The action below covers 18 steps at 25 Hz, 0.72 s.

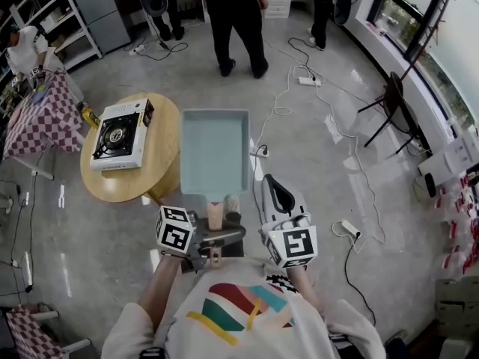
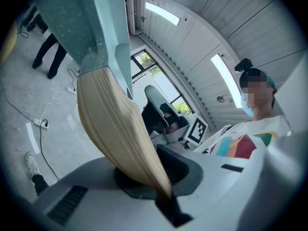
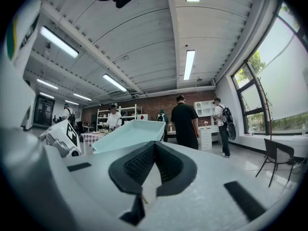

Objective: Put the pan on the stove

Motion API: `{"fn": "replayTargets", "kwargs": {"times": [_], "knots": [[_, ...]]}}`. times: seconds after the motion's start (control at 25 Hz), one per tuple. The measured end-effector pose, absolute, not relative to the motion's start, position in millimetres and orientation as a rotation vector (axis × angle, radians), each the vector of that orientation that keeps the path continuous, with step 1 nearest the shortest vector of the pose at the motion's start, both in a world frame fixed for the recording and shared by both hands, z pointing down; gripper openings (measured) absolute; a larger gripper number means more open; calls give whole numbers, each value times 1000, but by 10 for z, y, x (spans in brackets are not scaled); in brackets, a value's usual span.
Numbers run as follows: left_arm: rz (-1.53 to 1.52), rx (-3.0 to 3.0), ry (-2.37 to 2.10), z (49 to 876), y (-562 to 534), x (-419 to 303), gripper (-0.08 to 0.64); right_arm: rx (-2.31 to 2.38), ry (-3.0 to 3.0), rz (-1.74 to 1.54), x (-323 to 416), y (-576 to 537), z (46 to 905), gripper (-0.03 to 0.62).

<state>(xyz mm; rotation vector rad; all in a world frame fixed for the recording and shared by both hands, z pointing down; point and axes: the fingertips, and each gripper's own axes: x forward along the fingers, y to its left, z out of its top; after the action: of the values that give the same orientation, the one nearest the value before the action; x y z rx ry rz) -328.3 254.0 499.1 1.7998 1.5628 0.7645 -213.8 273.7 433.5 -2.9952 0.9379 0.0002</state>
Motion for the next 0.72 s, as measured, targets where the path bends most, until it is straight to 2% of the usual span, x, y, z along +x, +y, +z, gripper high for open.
{"fn": "replayTargets", "kwargs": {"times": [0.4,0.72], "knots": [[751,1773,1624,4999,2557,-2616,6,-3176,1064,16,-1752,2516,4321,-2],[731,1790,1635,4917,2343,-1855,6,-3153,1043,-2,-974,2334,4324,-2]]}}
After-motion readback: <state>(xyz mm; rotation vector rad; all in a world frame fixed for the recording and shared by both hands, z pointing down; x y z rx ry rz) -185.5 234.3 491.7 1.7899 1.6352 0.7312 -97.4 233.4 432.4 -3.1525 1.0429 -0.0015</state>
